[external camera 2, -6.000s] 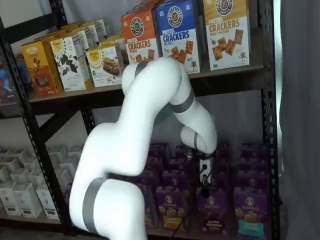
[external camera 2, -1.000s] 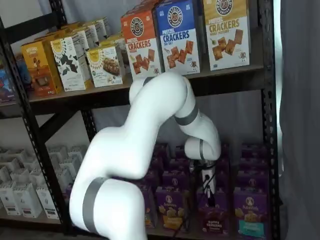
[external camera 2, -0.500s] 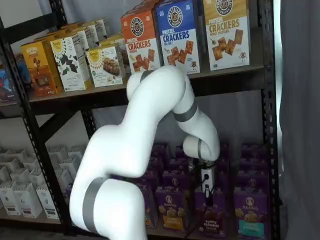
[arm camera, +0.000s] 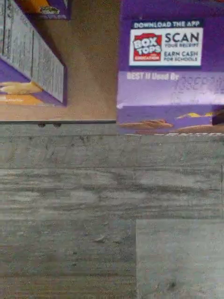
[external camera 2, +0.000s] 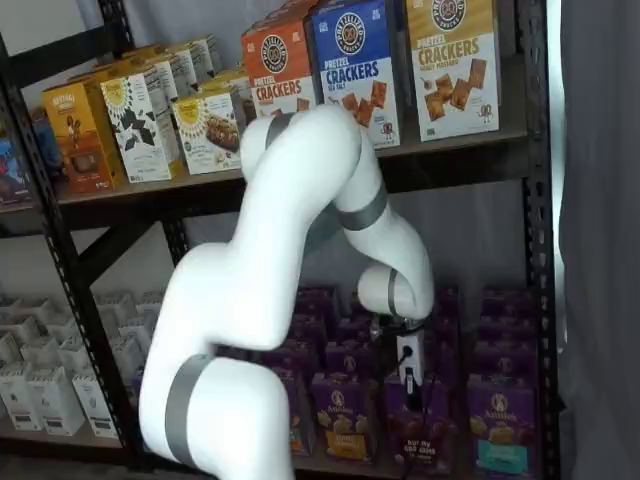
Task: Pick up the purple box with a brown patch in the center, on the bottom shelf, the fifth box from the left
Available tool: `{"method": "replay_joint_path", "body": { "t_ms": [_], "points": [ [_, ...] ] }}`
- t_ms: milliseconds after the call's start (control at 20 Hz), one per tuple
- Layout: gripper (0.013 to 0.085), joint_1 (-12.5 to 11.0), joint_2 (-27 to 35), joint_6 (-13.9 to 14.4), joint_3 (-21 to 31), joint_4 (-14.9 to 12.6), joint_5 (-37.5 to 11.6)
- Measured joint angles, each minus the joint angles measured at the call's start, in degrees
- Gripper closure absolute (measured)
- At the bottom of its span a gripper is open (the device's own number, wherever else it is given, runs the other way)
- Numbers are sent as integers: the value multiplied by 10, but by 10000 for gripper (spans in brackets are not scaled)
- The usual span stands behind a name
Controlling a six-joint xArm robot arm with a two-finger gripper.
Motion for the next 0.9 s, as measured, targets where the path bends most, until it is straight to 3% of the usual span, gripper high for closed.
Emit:
{"method": "replay_joint_path", "body": {
  "t_ms": [300,900],
  "points": [
    [730,6,-59,-20,61,28,9],
    [730,20,-202,-25,219,48,-11]
  ]
}}
